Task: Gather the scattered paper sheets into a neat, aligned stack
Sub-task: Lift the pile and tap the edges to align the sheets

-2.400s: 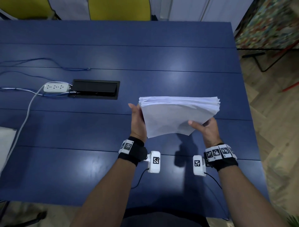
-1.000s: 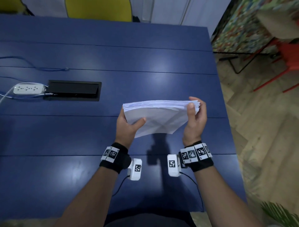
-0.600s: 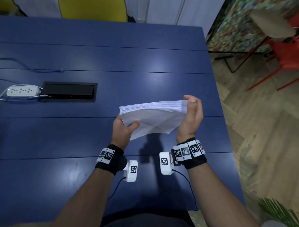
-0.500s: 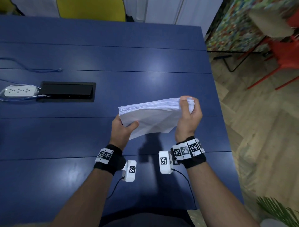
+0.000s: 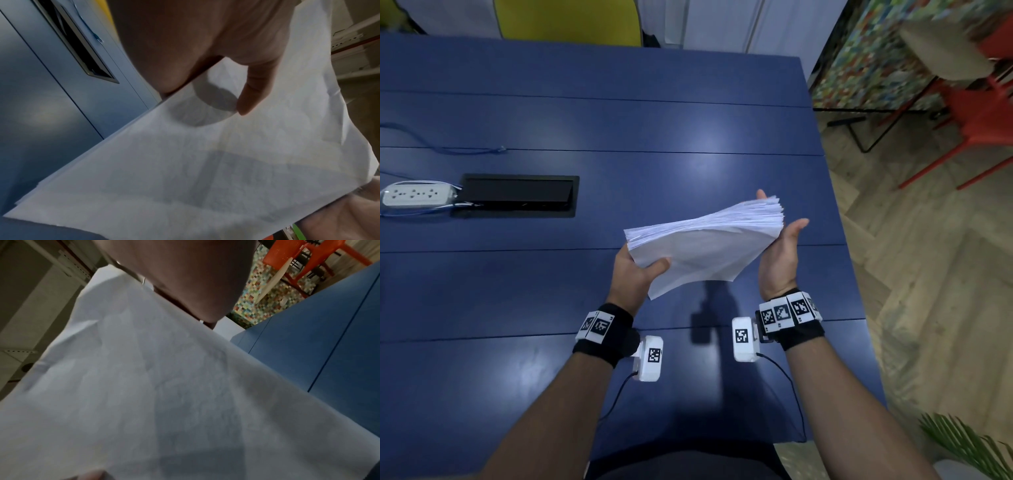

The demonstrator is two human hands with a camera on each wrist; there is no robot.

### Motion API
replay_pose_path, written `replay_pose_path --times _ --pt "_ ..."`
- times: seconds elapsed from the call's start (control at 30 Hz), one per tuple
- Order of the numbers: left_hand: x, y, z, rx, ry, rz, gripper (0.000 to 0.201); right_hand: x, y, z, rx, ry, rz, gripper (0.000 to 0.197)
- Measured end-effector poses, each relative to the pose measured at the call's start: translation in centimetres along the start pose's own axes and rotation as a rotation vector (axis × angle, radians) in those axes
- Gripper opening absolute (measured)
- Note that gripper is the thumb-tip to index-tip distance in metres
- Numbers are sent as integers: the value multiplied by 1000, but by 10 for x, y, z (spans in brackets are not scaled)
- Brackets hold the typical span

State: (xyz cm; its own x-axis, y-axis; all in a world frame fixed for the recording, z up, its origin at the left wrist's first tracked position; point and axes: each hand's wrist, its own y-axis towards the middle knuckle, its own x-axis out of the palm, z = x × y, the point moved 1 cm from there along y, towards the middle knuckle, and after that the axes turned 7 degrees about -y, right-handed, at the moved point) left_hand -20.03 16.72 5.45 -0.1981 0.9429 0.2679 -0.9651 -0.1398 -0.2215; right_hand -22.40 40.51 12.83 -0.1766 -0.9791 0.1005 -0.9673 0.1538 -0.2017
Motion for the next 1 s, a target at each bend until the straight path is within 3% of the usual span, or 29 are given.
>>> replay_pose_path --times 0.2,0.37,0.6,0.73,1.0 --pt "2 -2 5 -16 13 -12 55 -2 0 3 5 121 -79 106" --pt "0 -3 13 -17 6 -45 49 -8 5 8 -77 -13 -75 116" --pt "0 2 27 -3 41 -74 50 -9 1 10 -187 -87 -75 93" --pt "0 2 16 -88 83 -52 44 -12 7 31 -33 -195 -120 53" --pt "-5 -5 -32 -277 202 -19 38 -25 29 78 143 -424 -131 34"
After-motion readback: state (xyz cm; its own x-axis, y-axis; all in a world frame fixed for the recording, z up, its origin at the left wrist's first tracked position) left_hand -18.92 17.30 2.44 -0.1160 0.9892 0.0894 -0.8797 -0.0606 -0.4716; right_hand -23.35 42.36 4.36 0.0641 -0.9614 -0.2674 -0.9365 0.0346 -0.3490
